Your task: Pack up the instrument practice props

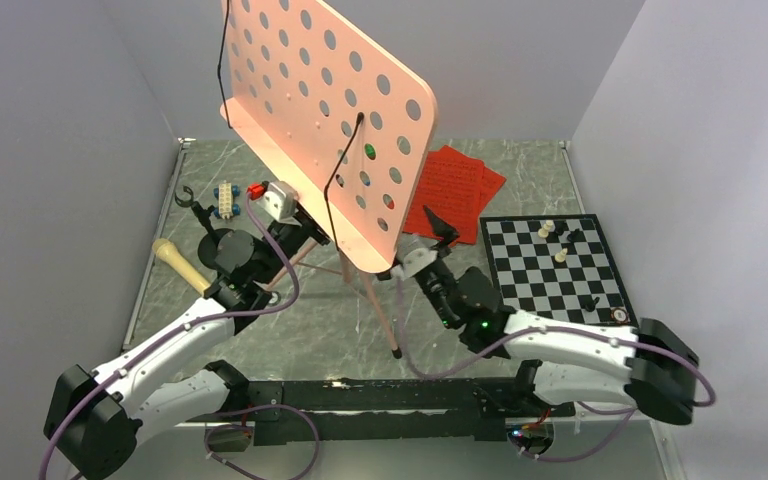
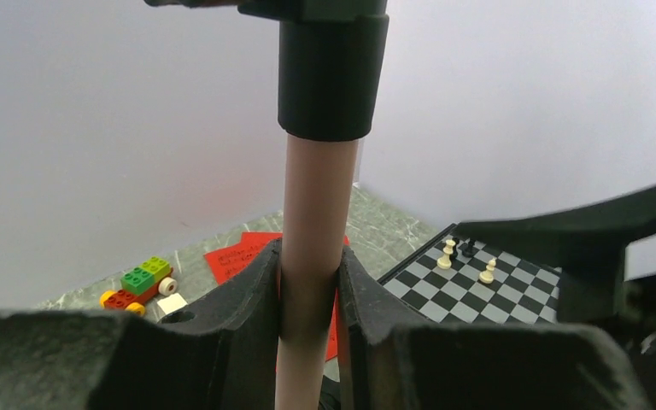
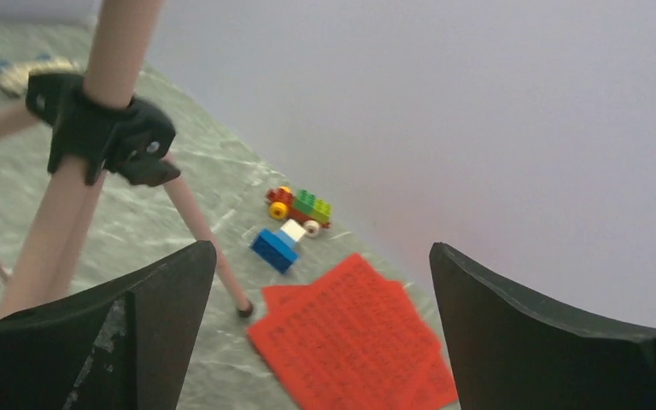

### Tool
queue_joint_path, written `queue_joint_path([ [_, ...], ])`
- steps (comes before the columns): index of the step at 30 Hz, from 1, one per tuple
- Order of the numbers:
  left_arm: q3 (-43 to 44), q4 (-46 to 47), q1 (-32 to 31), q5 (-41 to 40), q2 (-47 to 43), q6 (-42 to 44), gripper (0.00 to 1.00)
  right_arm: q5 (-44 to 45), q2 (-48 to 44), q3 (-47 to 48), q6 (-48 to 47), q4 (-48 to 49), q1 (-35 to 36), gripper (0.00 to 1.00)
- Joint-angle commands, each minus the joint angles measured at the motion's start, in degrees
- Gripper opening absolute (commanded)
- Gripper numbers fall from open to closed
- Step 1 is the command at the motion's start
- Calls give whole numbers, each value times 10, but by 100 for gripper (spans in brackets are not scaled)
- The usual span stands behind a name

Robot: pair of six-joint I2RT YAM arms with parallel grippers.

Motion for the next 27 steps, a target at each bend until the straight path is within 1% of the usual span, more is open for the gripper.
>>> queue_joint_path([
  [1,-46,-79,3,-49,7,-33,0,50,-92,45,320,-235,-6,100],
  [4,-70,-63,0,-60,14,-43,0,-2,-115,79,509,-357,-33,100],
  [6,-86,-53,-1,-63,20,-52,0,-57,-121,92,581,-392,-49,100],
  [8,-104,-37,-2,-63,27,-59,0,-103,-124,99,621,-392,-59,100],
  [11,-123,-22,-12,-63,41,-63,0,-136,-122,112,645,-375,-61,100],
  [13,-129,-15,-20,-85,53,-67,0,-146,-118,114,649,-350,-62,100],
  [16,-140,6,-33,-96,72,-72,0,-157,-112,104,658,-284,-70,100],
  [19,-143,7,-41,-103,87,-71,0,-206,-98,110,690,-224,-99,100],
  [22,-140,-4,-44,-115,106,-62,0,-249,-71,149,719,-216,-128,100],
  [24,-139,-9,-46,-125,117,-65,0,-256,-59,167,713,-208,-130,100],
  [27,-131,-17,-55,-160,127,-75,0,-241,-61,162,710,-193,-130,100],
])
